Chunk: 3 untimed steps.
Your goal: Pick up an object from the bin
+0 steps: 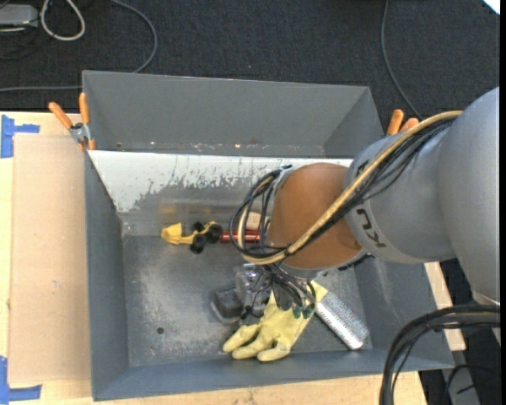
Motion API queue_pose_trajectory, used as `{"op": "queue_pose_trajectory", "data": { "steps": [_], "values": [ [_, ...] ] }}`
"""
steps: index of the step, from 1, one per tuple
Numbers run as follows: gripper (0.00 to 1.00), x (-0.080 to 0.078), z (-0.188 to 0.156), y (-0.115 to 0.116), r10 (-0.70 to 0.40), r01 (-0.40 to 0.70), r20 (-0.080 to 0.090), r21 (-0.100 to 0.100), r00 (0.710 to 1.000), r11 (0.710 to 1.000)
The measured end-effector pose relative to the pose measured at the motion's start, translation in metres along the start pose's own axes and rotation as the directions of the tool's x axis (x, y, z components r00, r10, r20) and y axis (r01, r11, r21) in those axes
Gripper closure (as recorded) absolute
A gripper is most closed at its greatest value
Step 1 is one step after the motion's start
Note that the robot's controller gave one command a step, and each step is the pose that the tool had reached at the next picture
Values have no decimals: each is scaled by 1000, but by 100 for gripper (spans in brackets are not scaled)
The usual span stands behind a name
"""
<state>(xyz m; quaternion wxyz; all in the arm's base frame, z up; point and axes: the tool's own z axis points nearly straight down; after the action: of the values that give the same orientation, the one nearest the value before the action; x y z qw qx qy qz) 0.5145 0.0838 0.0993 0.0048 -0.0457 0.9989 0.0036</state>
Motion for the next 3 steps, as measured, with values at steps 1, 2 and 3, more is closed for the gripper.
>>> {"op": "queue_pose_trajectory", "data": {
  "steps": [1,2,3],
  "values": [
    [100,2,10,-3,-8,8,-5,0,1000,1000],
    [100,11,-1,-3,4,-4,-5,-1,1000,1000],
    [100,6,30,-18,23,-23,-8,-2,1000,1000]
  ]
}}
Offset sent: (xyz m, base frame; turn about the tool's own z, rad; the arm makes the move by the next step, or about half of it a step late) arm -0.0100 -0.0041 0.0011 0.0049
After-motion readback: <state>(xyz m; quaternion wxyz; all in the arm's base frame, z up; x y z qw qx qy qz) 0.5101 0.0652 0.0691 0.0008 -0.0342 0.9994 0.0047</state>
